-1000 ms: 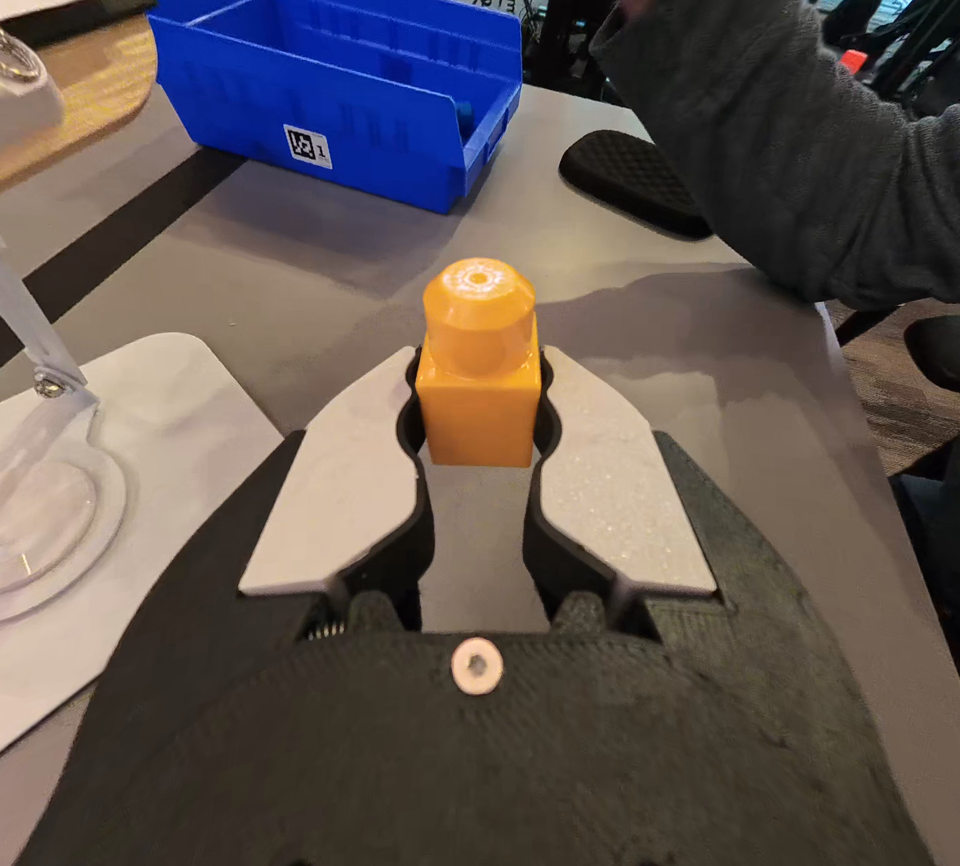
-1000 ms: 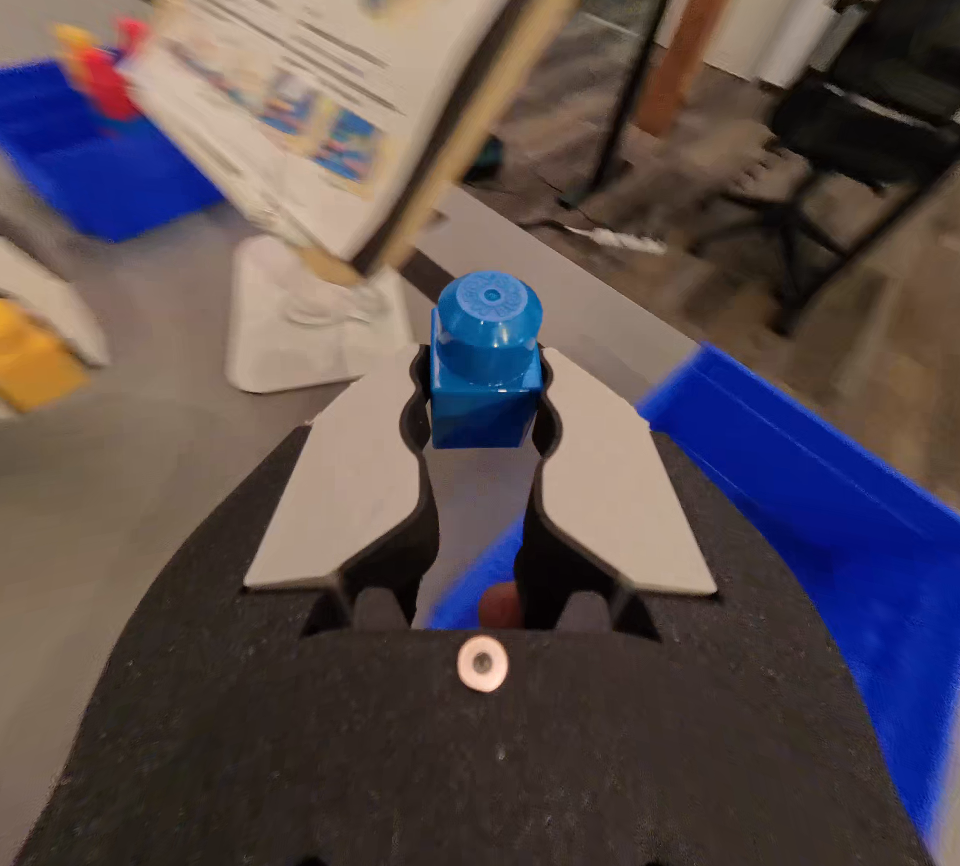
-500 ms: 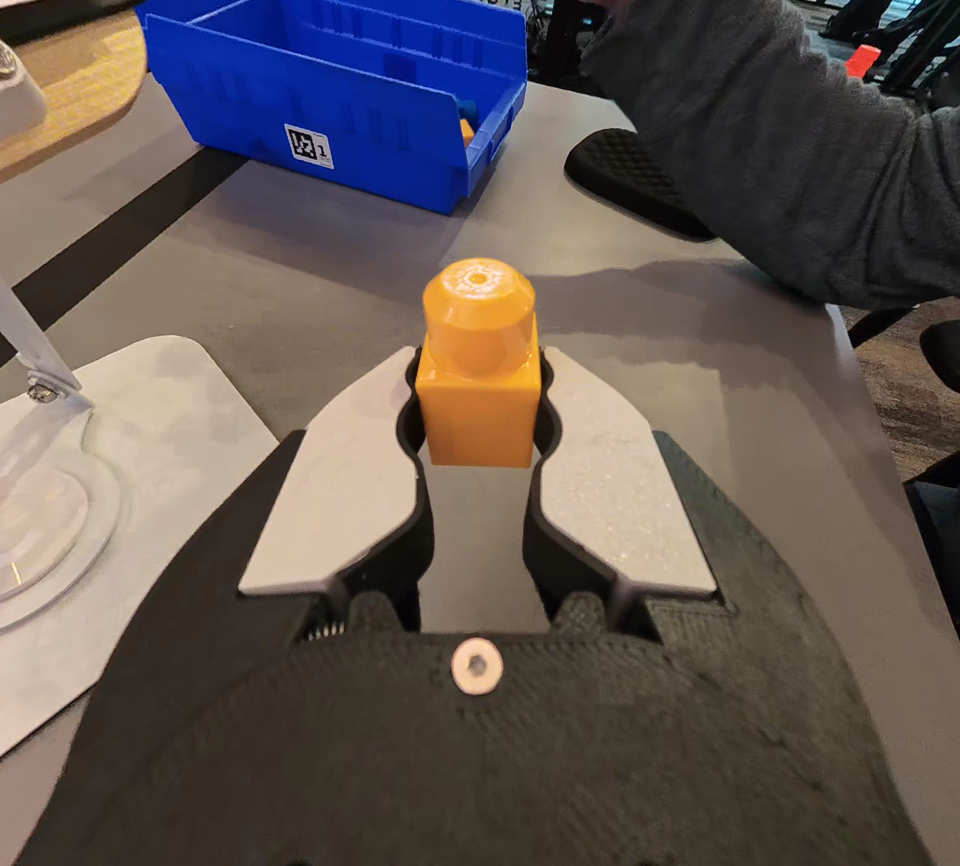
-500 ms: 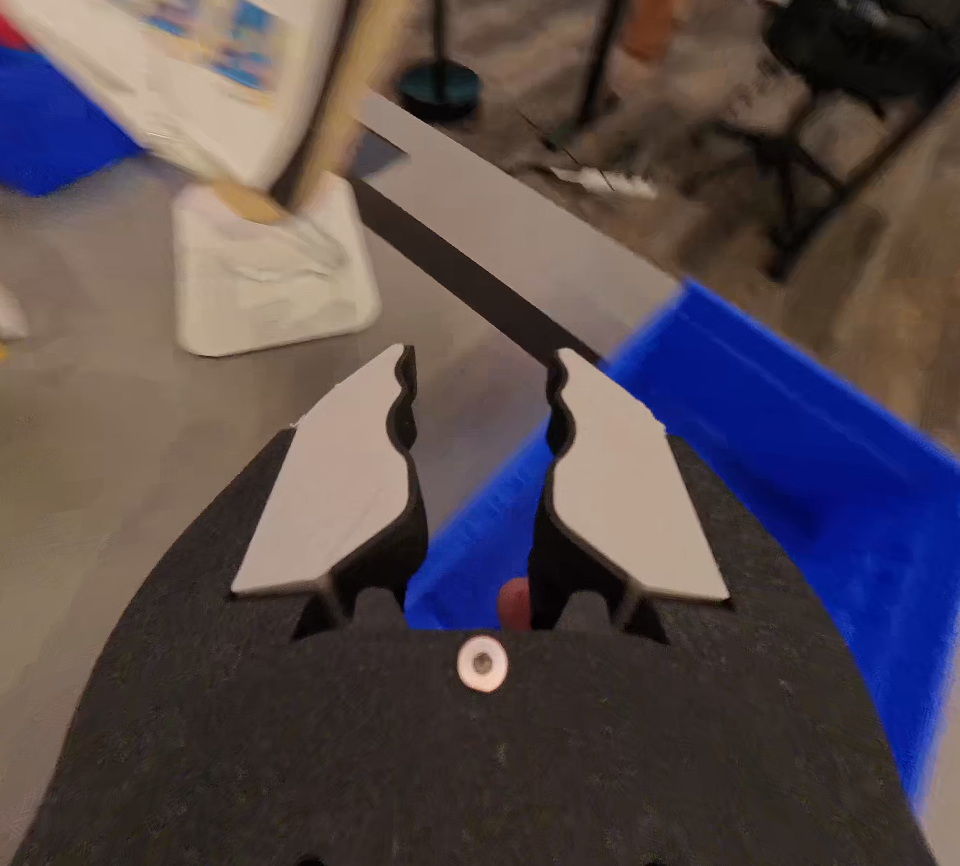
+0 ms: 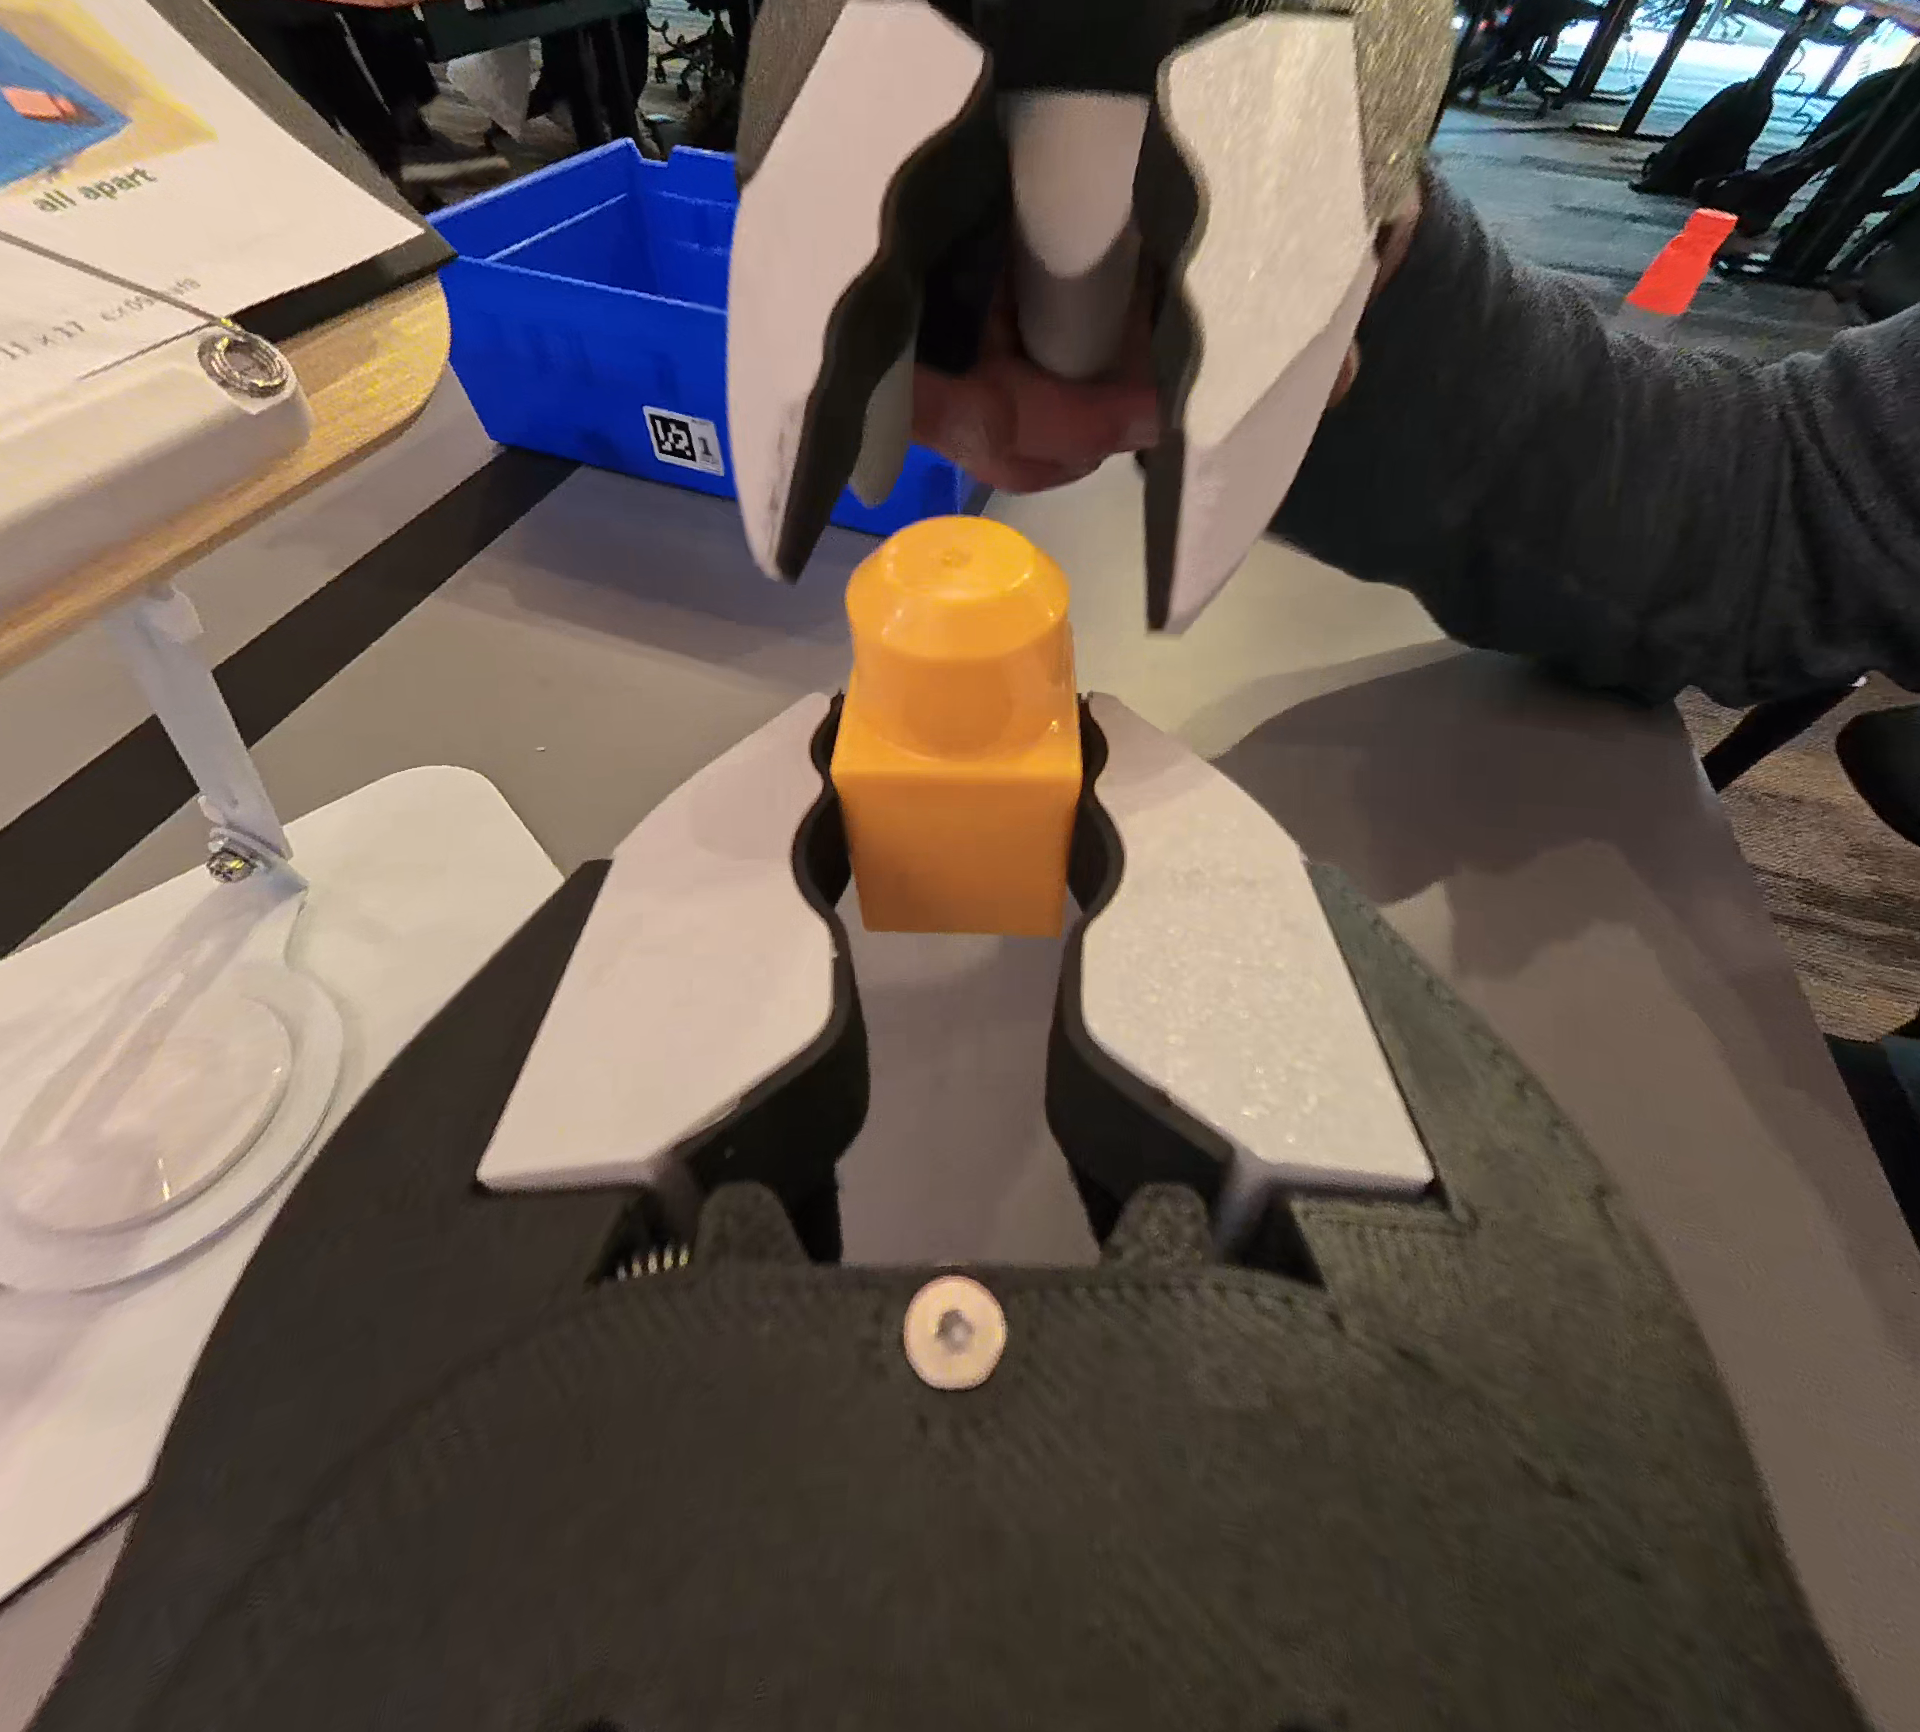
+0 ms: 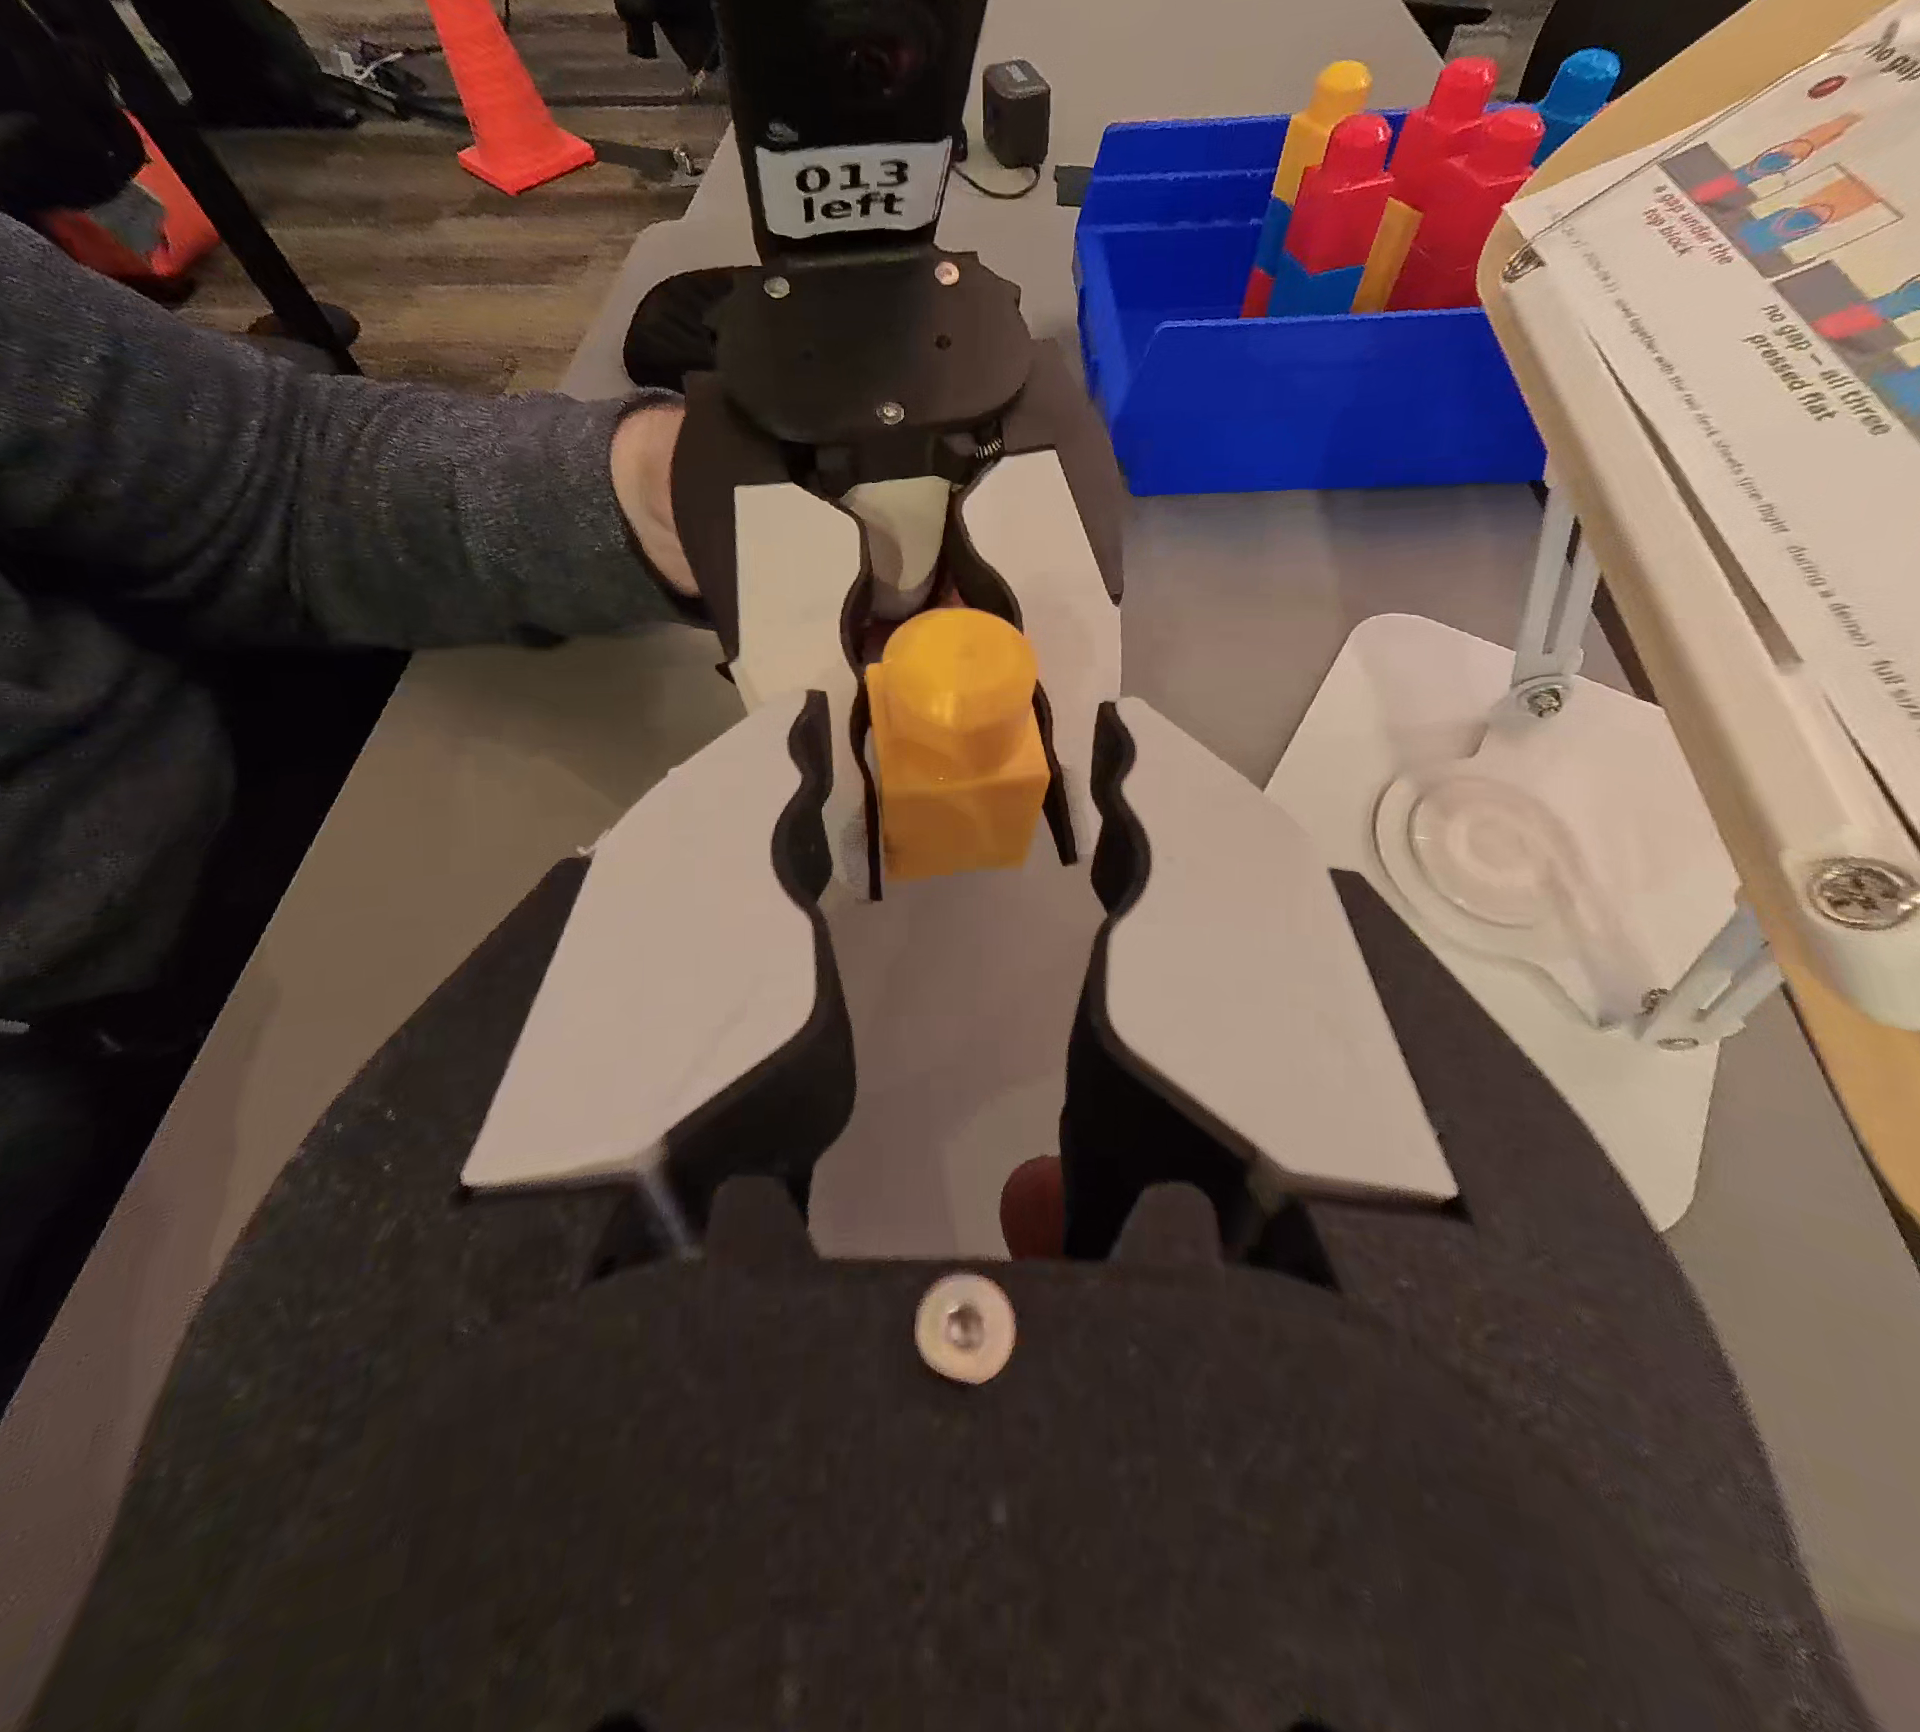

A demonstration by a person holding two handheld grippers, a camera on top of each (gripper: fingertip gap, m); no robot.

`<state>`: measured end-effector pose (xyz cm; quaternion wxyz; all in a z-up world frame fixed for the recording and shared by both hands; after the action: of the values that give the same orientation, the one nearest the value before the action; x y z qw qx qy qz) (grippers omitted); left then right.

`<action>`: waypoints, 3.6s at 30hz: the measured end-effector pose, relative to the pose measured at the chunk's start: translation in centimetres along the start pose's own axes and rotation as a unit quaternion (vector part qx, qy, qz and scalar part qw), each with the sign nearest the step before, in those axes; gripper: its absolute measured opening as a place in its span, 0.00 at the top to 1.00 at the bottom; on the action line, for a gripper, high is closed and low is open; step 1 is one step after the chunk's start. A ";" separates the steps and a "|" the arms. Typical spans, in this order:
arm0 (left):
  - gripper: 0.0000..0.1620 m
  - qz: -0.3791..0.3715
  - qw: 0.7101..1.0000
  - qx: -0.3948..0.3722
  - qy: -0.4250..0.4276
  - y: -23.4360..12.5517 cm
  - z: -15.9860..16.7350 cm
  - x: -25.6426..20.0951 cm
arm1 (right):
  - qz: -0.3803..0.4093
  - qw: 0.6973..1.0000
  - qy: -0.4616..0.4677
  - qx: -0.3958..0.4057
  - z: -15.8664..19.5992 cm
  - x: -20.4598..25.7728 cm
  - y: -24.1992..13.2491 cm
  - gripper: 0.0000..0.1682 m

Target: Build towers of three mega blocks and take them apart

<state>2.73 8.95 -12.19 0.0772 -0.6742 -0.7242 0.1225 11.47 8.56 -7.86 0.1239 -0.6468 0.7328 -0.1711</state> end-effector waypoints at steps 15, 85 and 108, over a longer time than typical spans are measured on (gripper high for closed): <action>0.76 0.014 1.000 -0.013 -0.007 0.2 -0.1 -0.2 | -0.007 1.000 -0.007 -0.009 0.0 0.3 1.4 0.83; 0.51 -0.618 0.766 0.029 -0.176 -25.7 9.5 19.6 | 0.376 0.925 0.048 0.016 1.7 -6.8 -14.4 0.79; 0.77 -0.504 0.854 0.048 -0.121 -25.3 1.0 18.0 | 0.300 0.953 -0.002 -0.025 -1.0 -4.5 -11.5 0.77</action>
<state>-23.24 25.26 -6.99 0.0719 -0.1924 -0.9616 0.1819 22.08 11.87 -2.39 0.1553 -0.4001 0.8970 -0.1061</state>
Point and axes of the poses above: each gripper's, where its closed fingertips meet, y out along the fingers, z out of its underside, x = y × z across the jaws, the point moved 6 cm from there along -y, back along the fingers, and after that the axes turned 1 degree about -z, right-handed, at the moved point
